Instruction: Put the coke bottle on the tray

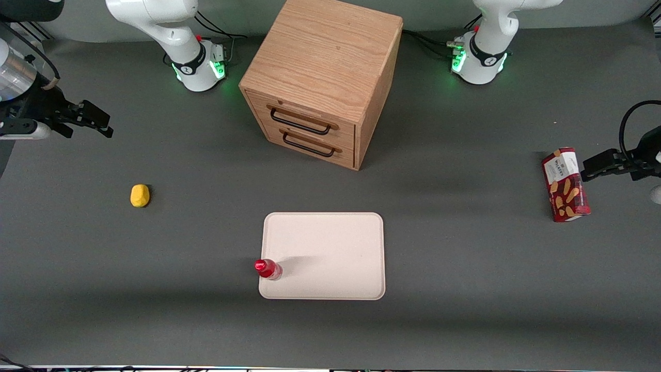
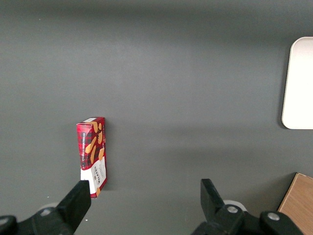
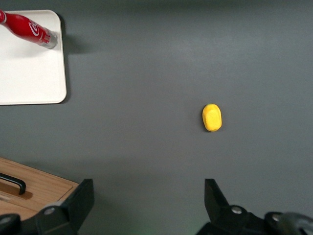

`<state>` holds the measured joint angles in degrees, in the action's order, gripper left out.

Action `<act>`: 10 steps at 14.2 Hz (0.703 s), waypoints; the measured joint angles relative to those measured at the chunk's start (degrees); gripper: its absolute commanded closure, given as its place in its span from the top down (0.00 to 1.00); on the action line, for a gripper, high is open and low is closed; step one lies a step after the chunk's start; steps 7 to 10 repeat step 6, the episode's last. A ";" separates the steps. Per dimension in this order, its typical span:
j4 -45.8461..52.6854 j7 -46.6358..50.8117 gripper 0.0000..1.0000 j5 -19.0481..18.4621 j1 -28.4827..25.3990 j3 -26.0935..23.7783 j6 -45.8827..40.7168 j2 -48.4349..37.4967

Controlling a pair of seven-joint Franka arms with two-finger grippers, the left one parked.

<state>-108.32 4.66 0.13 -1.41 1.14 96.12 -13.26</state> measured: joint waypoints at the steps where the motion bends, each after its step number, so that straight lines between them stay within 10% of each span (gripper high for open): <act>1: 1.78 1.17 1.00 0.15 -0.05 -0.04 -1.40 0.58; 10: 7.42 3.35 1.00 1.11 -0.21 -0.31 -6.33 3.76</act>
